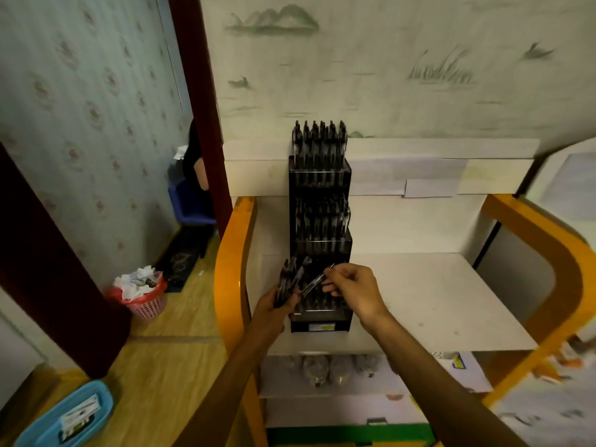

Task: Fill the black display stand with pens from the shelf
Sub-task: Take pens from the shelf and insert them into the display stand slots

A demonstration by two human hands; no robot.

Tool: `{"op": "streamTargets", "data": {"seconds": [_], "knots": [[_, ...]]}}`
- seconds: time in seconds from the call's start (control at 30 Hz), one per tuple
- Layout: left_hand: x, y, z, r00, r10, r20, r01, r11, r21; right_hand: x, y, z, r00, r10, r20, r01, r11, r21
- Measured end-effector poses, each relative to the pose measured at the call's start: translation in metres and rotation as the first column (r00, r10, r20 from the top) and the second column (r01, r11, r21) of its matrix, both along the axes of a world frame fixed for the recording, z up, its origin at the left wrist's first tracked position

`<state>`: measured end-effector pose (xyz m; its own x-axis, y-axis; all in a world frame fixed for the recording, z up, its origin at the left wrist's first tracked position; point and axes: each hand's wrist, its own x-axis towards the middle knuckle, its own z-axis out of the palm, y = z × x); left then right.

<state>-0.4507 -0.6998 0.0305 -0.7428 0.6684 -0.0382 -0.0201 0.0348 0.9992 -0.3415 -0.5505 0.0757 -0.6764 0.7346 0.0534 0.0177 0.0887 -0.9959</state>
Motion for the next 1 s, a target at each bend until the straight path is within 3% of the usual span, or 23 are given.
{"op": "streamTargets", "data": {"seconds": [0.1,0.2,0.4,0.5,0.73,0.83,1.0], "knots": [[-0.008,-0.004,-0.006,0.994,0.085,-0.071,-0.087,0.996,-0.031,-0.003,0.000,-0.001,0.993,-0.101,-0.054,0.100,0.995,-0.028],[-0.014,-0.007,-0.010,0.983,0.144,-0.118,-0.146,0.989,-0.006,-0.005,0.001,-0.003,0.988,-0.156,-0.009,0.154,0.965,0.211],[-0.013,-0.007,-0.013,0.968,0.131,-0.215,-0.135,0.991,-0.004,-0.014,-0.006,-0.005,0.980,-0.185,0.066,0.108,0.789,0.605],[-0.017,-0.006,-0.012,0.969,0.141,-0.203,-0.146,0.989,-0.005,-0.020,-0.008,-0.008,0.984,-0.164,0.074,0.078,0.757,0.648],[-0.028,0.000,-0.004,0.994,0.111,0.014,-0.112,0.990,0.082,-0.032,-0.016,-0.022,0.961,-0.085,0.261,-0.123,0.716,0.687],[-0.028,0.001,-0.001,0.993,0.120,0.021,-0.122,0.988,0.099,-0.038,-0.021,-0.030,0.917,-0.054,0.395,-0.248,0.698,0.672],[-0.025,-0.001,-0.001,0.993,0.108,-0.052,-0.104,0.992,0.071,-0.040,-0.024,-0.033,0.909,-0.077,0.409,-0.236,0.715,0.658]]}}
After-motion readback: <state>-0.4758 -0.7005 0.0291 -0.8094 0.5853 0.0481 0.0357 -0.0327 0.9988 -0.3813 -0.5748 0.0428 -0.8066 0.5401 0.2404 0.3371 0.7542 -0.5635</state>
